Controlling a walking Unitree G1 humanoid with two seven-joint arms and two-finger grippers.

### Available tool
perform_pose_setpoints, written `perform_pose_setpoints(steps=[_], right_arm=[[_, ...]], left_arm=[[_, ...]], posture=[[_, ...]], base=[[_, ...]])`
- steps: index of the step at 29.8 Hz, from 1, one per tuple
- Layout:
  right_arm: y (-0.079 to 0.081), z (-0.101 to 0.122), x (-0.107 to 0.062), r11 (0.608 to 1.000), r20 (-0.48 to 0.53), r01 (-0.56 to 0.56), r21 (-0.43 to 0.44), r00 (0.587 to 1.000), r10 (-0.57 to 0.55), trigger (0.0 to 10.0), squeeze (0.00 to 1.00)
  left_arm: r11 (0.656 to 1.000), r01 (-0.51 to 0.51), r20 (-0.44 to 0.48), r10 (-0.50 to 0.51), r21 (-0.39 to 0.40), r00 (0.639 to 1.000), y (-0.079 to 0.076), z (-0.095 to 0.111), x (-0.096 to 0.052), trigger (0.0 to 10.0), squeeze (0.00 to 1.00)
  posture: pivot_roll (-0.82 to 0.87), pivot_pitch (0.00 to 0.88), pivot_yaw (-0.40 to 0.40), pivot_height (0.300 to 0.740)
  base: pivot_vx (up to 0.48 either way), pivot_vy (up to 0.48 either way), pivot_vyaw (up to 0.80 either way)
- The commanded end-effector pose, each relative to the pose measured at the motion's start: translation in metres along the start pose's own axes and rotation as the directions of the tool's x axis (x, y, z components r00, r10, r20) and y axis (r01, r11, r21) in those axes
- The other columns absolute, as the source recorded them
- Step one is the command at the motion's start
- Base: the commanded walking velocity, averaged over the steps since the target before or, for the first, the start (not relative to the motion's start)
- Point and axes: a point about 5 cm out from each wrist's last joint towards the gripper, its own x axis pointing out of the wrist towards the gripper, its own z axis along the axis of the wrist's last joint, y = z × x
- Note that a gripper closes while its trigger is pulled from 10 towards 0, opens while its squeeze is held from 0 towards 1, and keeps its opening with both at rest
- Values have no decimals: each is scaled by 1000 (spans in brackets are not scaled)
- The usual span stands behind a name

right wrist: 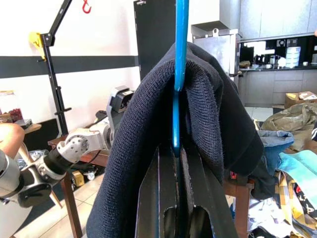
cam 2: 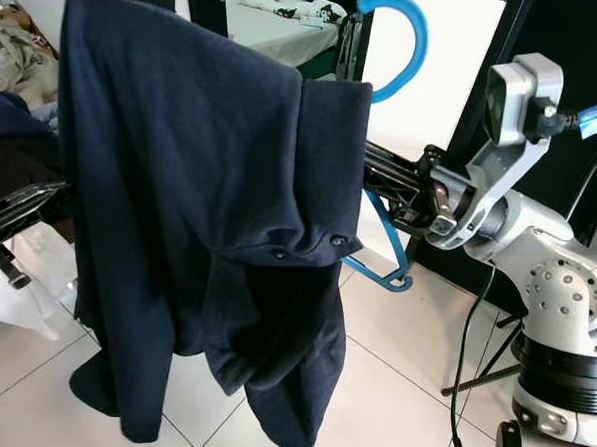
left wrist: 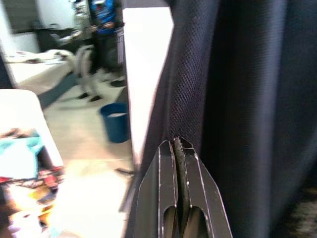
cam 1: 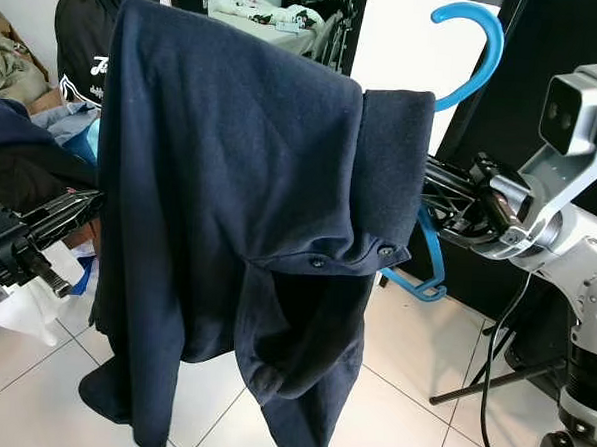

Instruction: Hang hanger

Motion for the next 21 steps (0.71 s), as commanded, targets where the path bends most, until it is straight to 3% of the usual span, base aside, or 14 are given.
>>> perform_pose_setpoints(steps=[1,2,3,6,10,11,14,15,21], right_arm=[[2,9,0,999,31,-13,-48,999,15,10000,0],[1,8,0,999,30,-11,-47,999,13,10000,0],[1,8,0,999,30,-11,-47,999,13,10000,0],[1,7,-3,999,29,-6,-44,1000,7,10000,0],[2,8,-4,999,29,-6,-40,1000,7,10000,0],[2,8,-5,999,29,-7,-39,1000,8,10000,0],[3,8,-5,999,28,-10,-37,1000,11,10000,0],[3,7,-5,999,27,-12,-35,1000,13,10000,0],[4,6,-7,999,22,-19,-29,1000,20,10000,0]], left_arm=[[999,43,29,-42,-32,999,-8,2,1,0,0],[991,115,55,-112,-68,992,-19,4,1,0,0],[991,115,55,-112,-68,992,-19,4,1,0,0],[962,235,131,-217,-139,967,-38,8,3,0,0],[960,233,117,-217,-154,969,-43,4,7,0,0],[964,219,111,-203,-151,973,-42,3,8,10000,341],[973,183,97,-170,-143,981,-40,0,11,10000,341],[977,161,92,-149,-139,985,-40,-1,14,10000,1000],[988,109,132,-94,-114,987,-38,7,22,10000,1000]], posture=[[-2,13,-50,740],[-1,16,-52,740],[-1,16,-52,740],[-1,18,-52,740],[2,20,-52,740],[2,20,-52,740],[2,22,-51,740],[0,23,-51,740],[-2,24,-51,740]], base=[[0,0,0],[0,0,0],[0,0,0],[0,0,0],[0,0,0],[0,0,0],[0,0,0],[0,0,0],[0,0,0]])
